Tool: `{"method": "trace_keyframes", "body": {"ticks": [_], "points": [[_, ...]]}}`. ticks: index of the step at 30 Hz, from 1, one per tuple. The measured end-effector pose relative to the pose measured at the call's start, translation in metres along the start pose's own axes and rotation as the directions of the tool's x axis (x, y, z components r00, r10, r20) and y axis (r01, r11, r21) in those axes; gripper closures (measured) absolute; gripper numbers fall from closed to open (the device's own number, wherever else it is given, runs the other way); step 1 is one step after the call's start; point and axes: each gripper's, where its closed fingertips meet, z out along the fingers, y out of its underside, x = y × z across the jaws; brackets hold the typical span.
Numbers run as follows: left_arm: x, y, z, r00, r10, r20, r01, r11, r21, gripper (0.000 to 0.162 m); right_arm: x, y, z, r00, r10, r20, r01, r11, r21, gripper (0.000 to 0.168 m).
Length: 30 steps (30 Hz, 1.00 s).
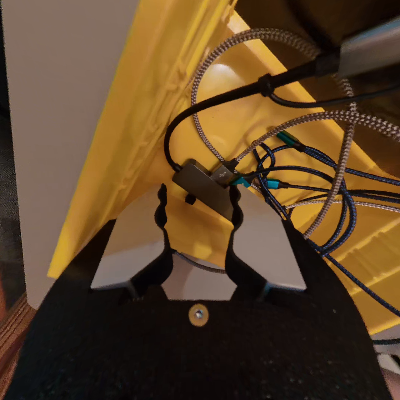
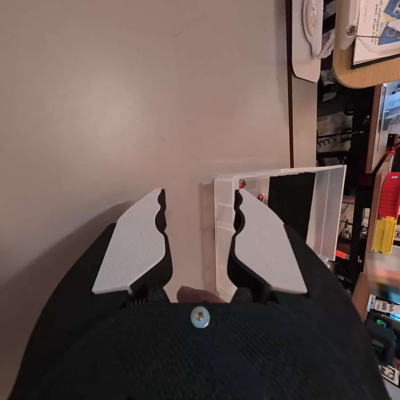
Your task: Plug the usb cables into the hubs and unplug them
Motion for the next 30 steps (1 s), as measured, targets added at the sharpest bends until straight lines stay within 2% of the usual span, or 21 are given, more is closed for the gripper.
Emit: {"method": "trace_keyframes", "body": {"ticks": [2,6,9,13,16,19,27,30], "points": [[0.004,0.003,0.001,0.999,0.043,-0.008,-0.043,0.998,-0.04,0.095,0.001,-0.001,-0.002,1.0,0.003,-0.01,-0.003,1.0,0.005,0.107],[0.003,0.001,0.004,1.0,0.004,0.03,-0.002,0.998,-0.061,0.093,-0.001,0.002,-0.006,1.0,0.015,0.001,-0.015,1.0,0.023,0.107],[0.007,-0.002,0.008,0.996,0.072,0.048,-0.067,0.994,-0.086,0.093,-0.003,0.005,-0.007,1.0,0.018,0.01,-0.018,1.0,0.018,0.107],[0.015,0.003,0.012,0.993,0.111,0.046,-0.104,0.983,-0.149,0.081,-0.007,0.006,-0.008,1.0,0.014,0.024,-0.014,1.0,0.011,0.107],[0.008,0.013,0.014,0.971,0.204,0.123,-0.17,0.956,-0.24,0.077,-0.007,0.006,-0.009,0.999,0.015,0.028,-0.015,1.0,0.015,0.107],[0.007,0.009,0.017,0.973,0.171,0.153,-0.135,0.966,-0.221,0.071,-0.007,0.006,-0.009,0.999,0.019,0.032,-0.02,1.0,0.02,0.107],[0.013,0.005,0.018,0.97,0.22,0.105,-0.194,0.957,-0.214,0.079,-0.008,0.007,-0.01,0.999,0.012,0.032,-0.013,1.0,0.015,0.107],[0.012,0.003,0.018,0.976,0.185,0.115,-0.16,0.967,-0.198,0.081,-0.007,0.008,-0.01,0.999,0.015,0.029,-0.015,1.0,0.013,0.107]]}}
